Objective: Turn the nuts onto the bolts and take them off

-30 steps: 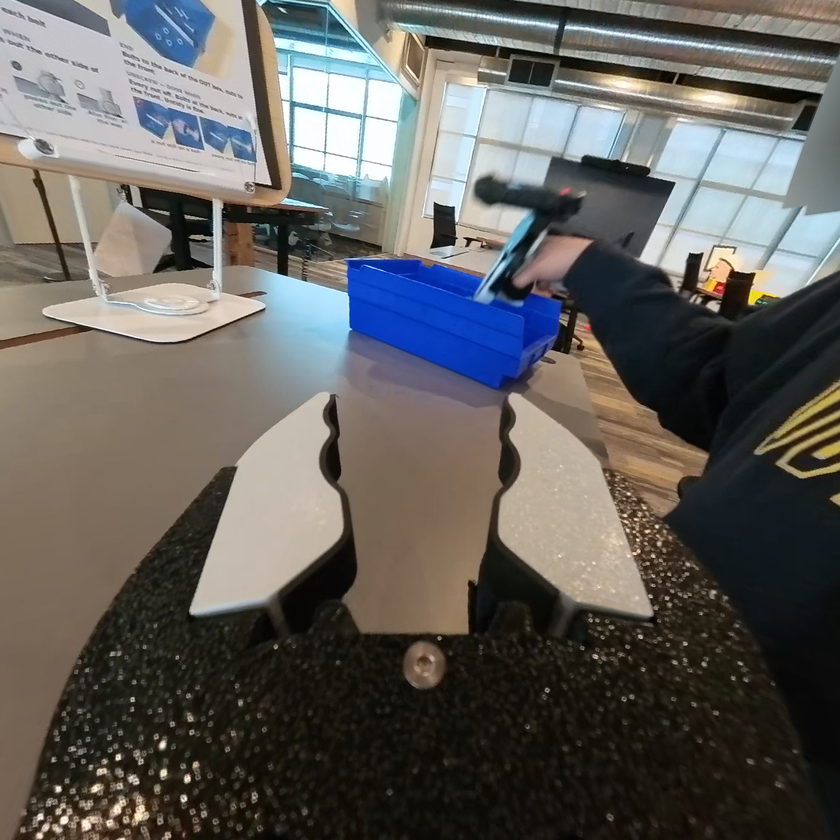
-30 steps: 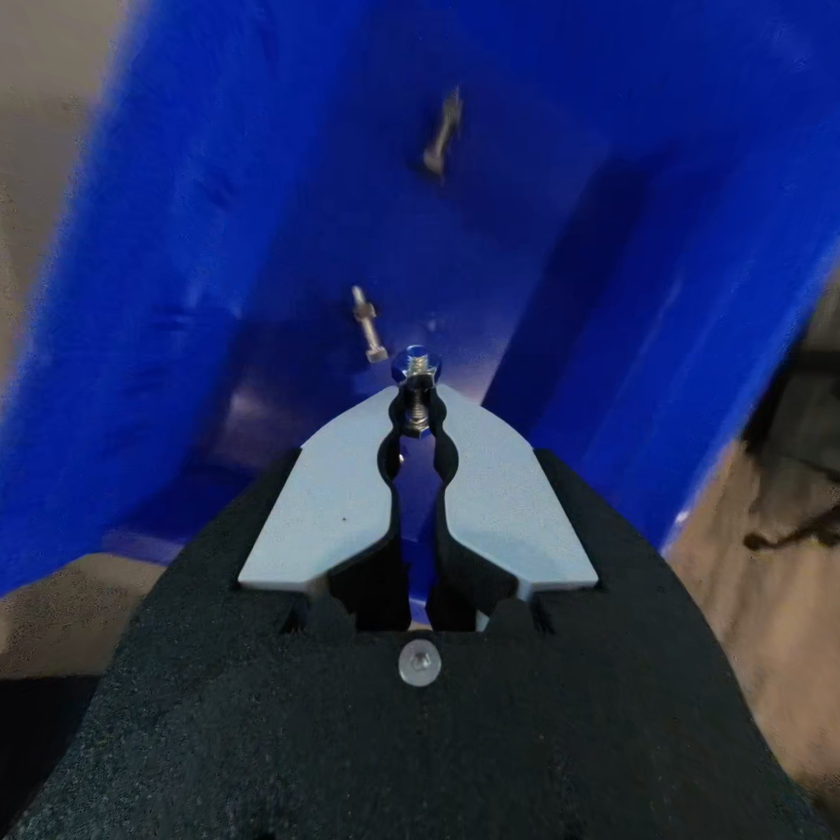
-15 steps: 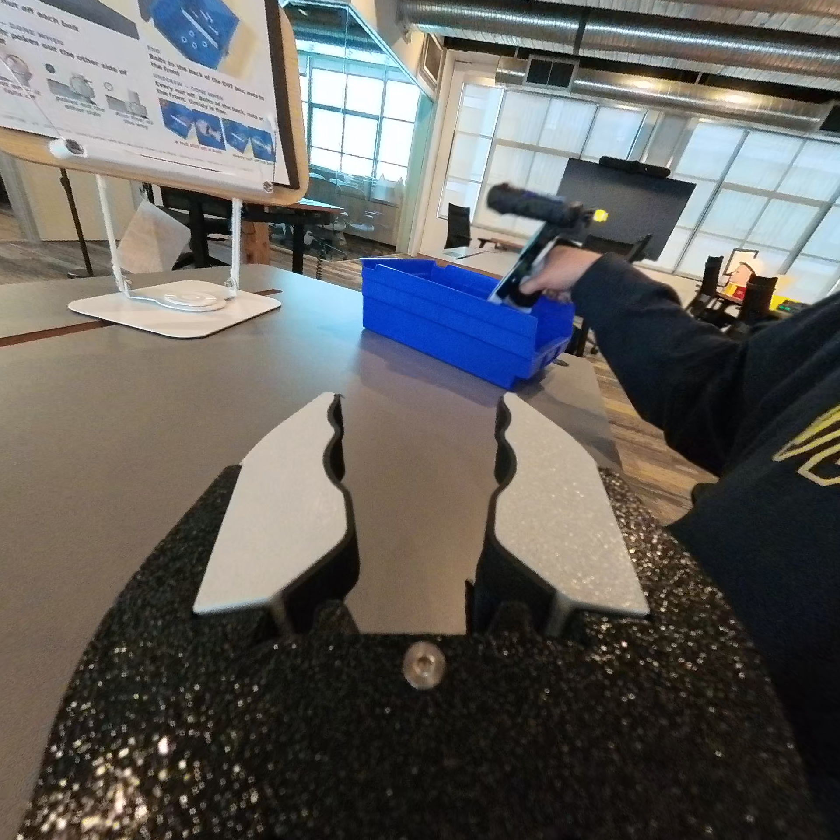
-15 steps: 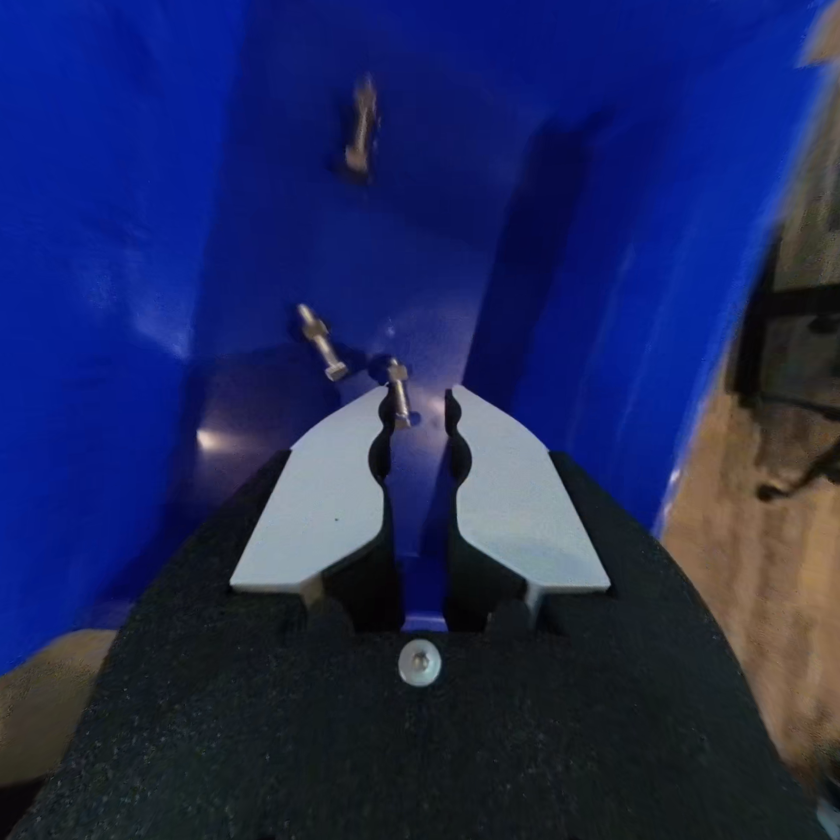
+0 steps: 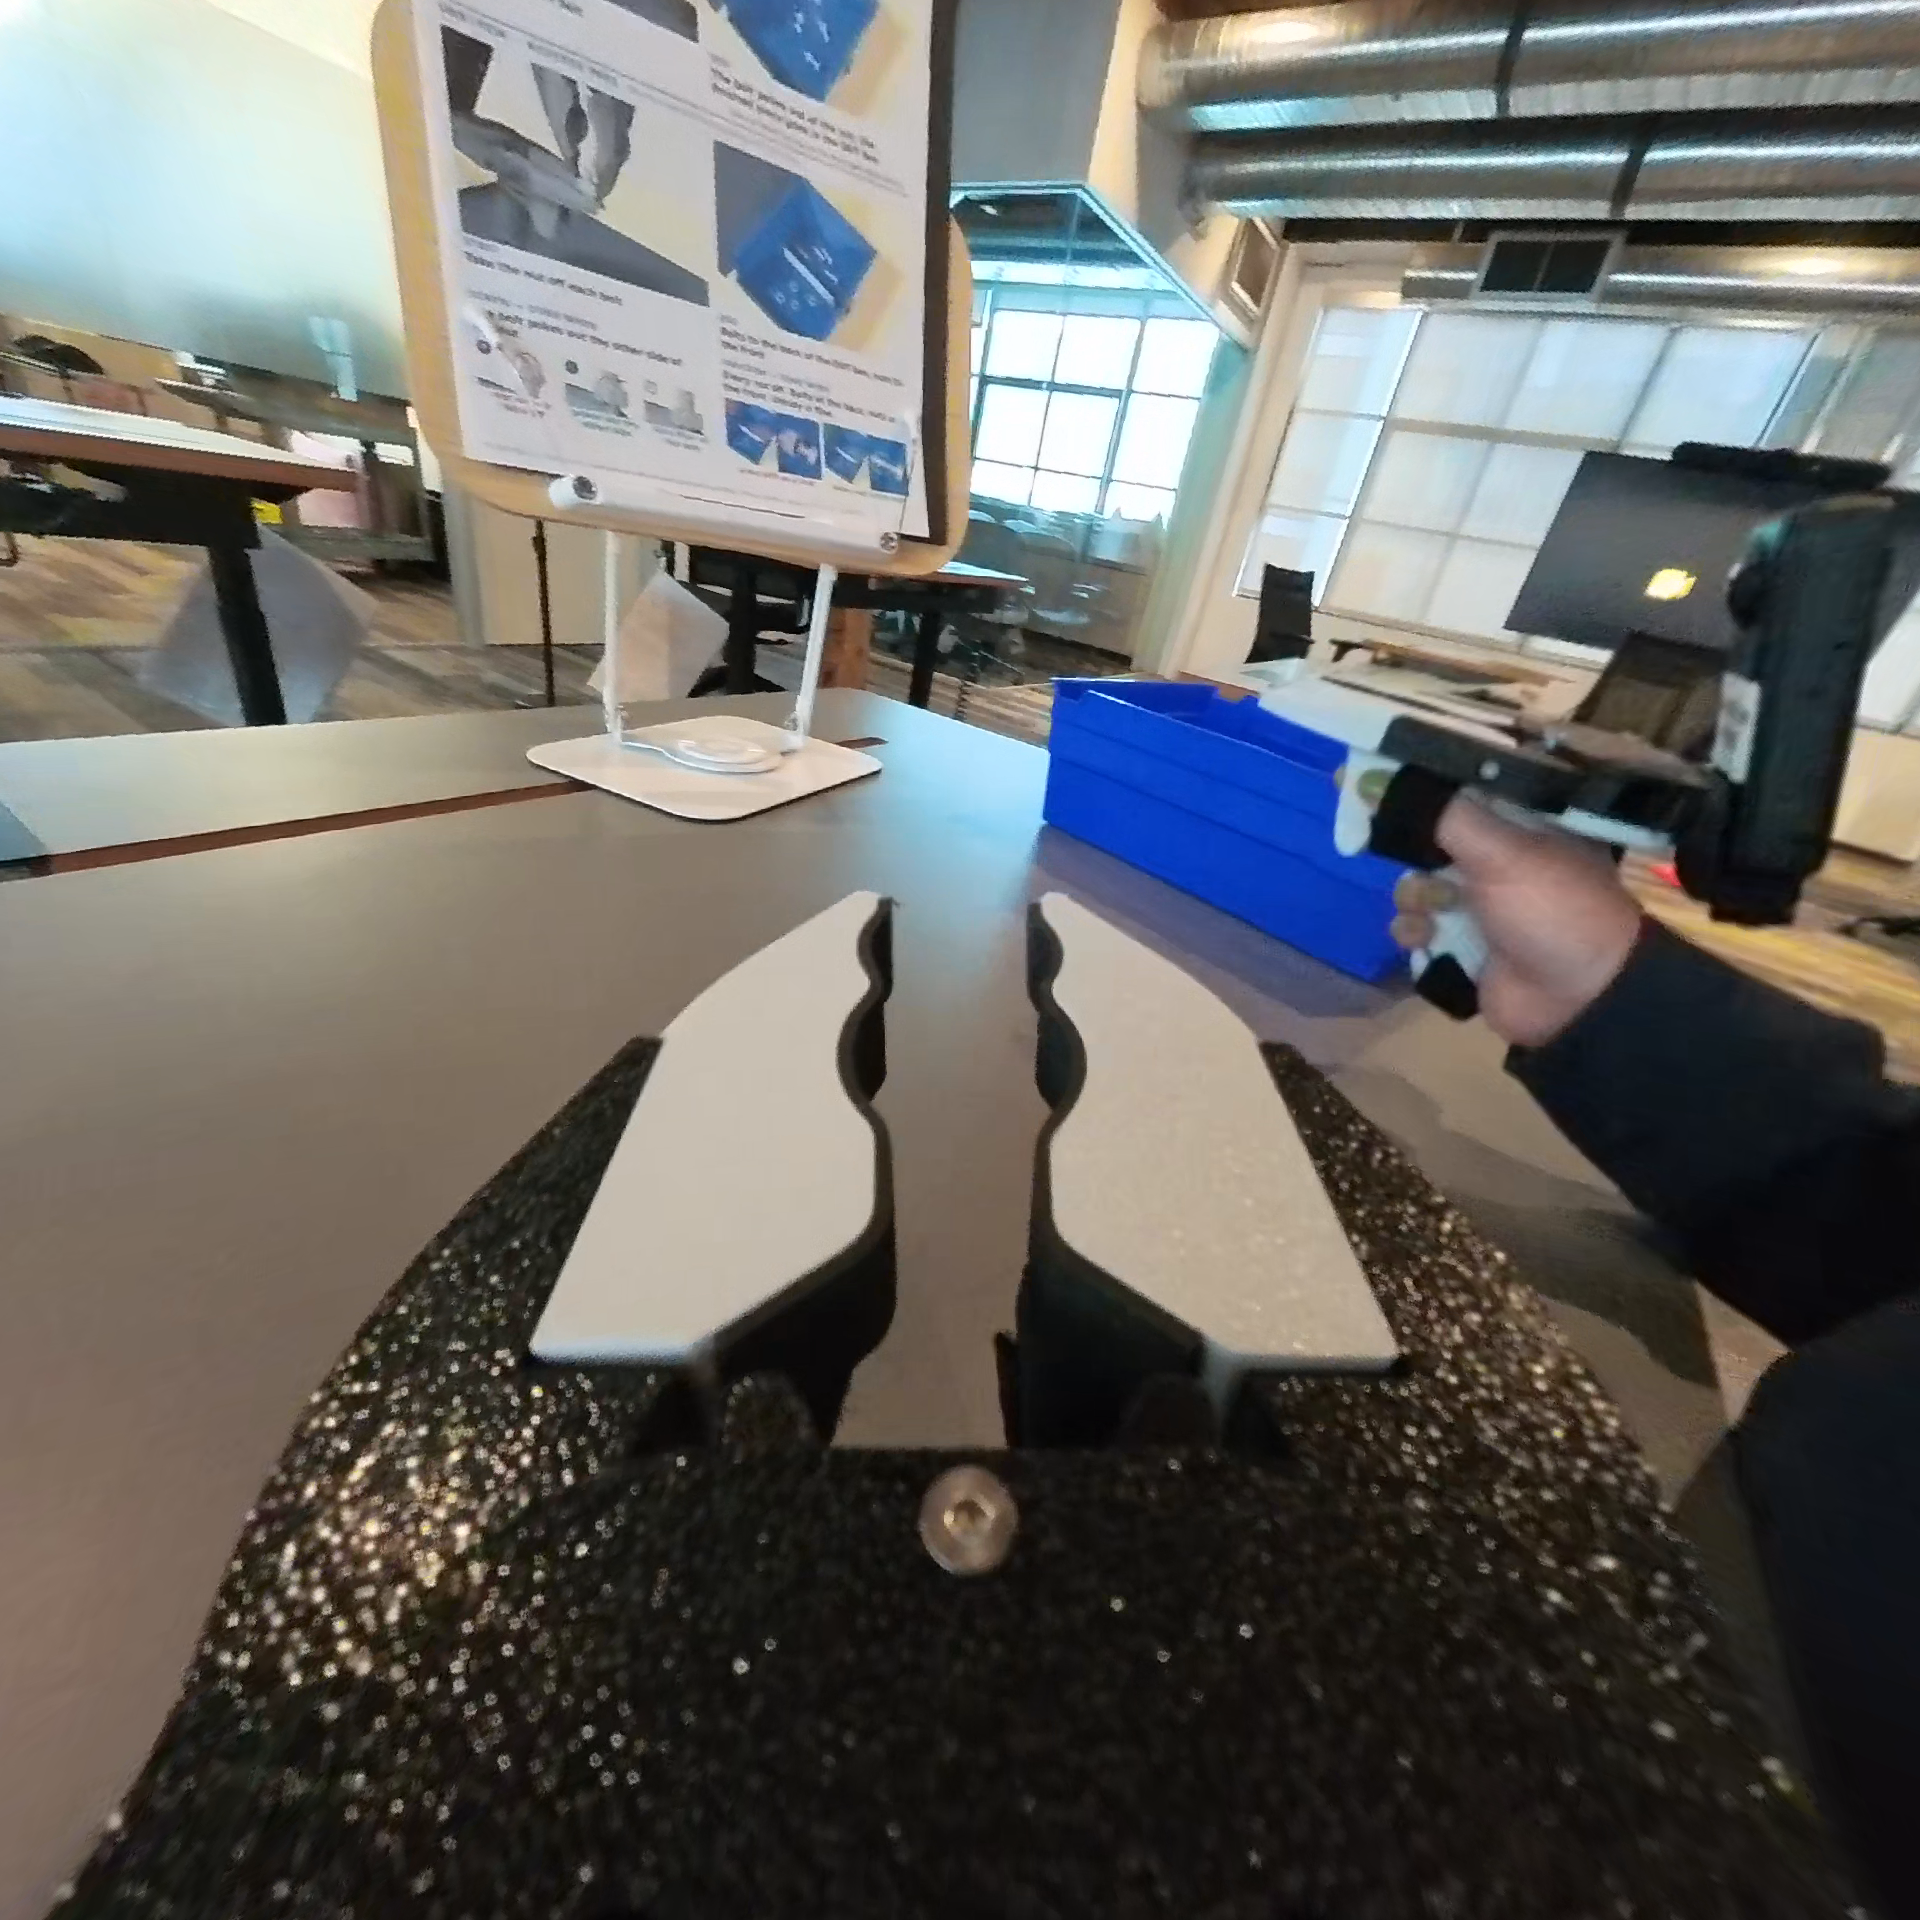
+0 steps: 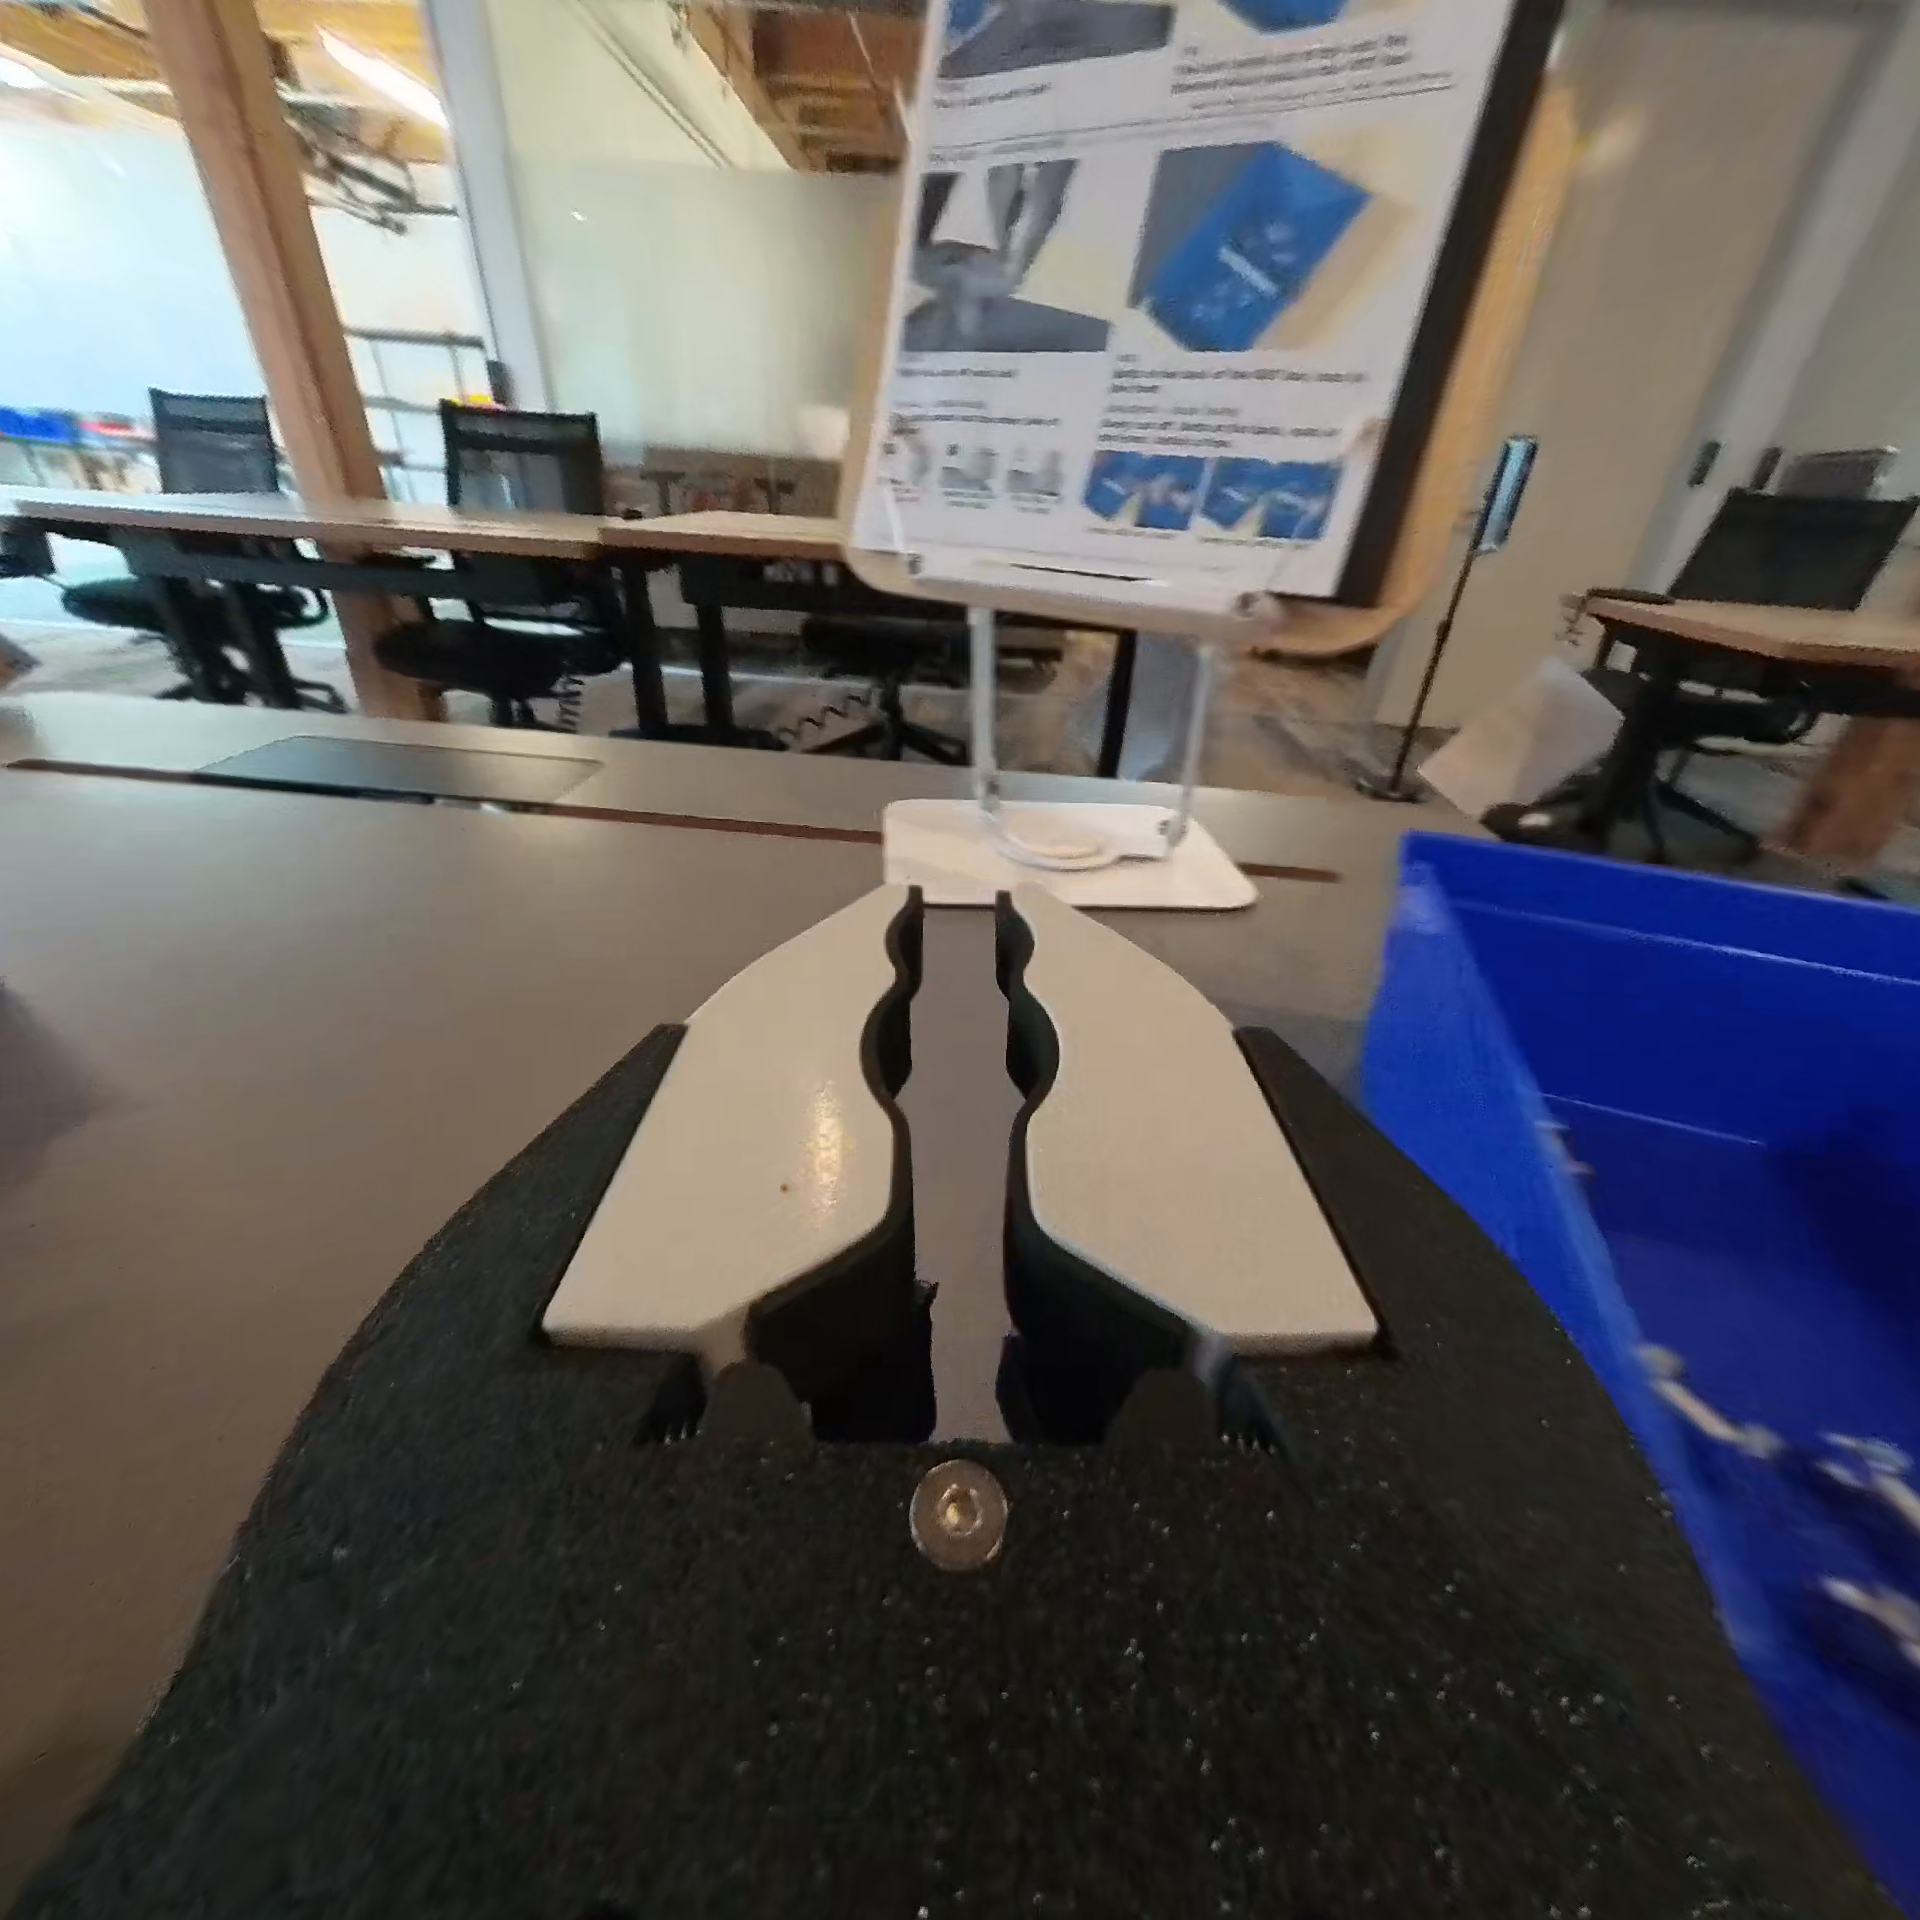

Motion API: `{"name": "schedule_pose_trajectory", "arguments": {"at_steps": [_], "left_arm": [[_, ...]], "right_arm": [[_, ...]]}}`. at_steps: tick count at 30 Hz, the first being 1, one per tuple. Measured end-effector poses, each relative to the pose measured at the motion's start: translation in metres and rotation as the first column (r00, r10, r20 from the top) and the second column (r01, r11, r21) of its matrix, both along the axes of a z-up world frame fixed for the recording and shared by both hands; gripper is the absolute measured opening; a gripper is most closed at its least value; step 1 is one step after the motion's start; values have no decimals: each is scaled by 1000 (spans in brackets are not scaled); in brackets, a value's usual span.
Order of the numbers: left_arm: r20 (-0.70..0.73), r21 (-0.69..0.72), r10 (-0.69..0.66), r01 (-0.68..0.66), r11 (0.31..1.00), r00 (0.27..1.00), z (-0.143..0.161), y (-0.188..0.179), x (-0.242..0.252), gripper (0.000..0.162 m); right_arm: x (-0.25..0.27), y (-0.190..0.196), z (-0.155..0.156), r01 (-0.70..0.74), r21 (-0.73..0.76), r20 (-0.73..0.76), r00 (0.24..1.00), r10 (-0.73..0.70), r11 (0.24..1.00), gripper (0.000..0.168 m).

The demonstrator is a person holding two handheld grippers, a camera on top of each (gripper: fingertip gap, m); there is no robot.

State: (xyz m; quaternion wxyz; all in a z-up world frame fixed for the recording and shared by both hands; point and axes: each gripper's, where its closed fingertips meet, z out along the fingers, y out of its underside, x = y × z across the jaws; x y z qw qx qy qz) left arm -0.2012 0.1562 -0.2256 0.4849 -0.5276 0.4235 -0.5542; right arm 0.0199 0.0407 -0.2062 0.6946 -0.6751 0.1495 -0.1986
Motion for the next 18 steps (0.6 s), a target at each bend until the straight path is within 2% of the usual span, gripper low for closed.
{"name": "schedule_pose_trajectory", "arguments": {"at_steps": [5, 9, 12, 13, 15, 16, 18], "left_arm": [[1, 52, 43, -43, 998, 999, 2, 2, -3, 0], [9, 112, 93, -93, 989, 996, 13, 4, -10, 0], [-64, 156, 105, -94, 983, 992, 31, 2, -20, 0], [-118, 177, 124, -102, 979, 985, 36, 4, -27, 3], [-260, 207, 218, -166, 964, 941, 43, 18, -45, 28], [-346, 228, 297, -227, 947, 890, 42, 31, -59, 39], [-493, 292, 466, -365, 884, 735, 33, 59, -95, 62]], "right_arm": [[-27, 26, -23, -66, -15, 31, 997, 67, 998, 0], [-32, 23, -9, -99, -7, 54, 994, 99, 995, 0], [-27, 9, 13, -81, -2, 96, 992, 81, 997, 5], [-24, 2, 22, -62, 2, 119, 991, 61, 998, 8], [-17, -14, 40, -17, -11, 170, 985, 19, 1000, 15], [-11, -23, 48, 14, -31, 200, 980, -8, 999, 19], [8, -46, 61, 114, -98, 274, 958, -84, 989, 25]]}}
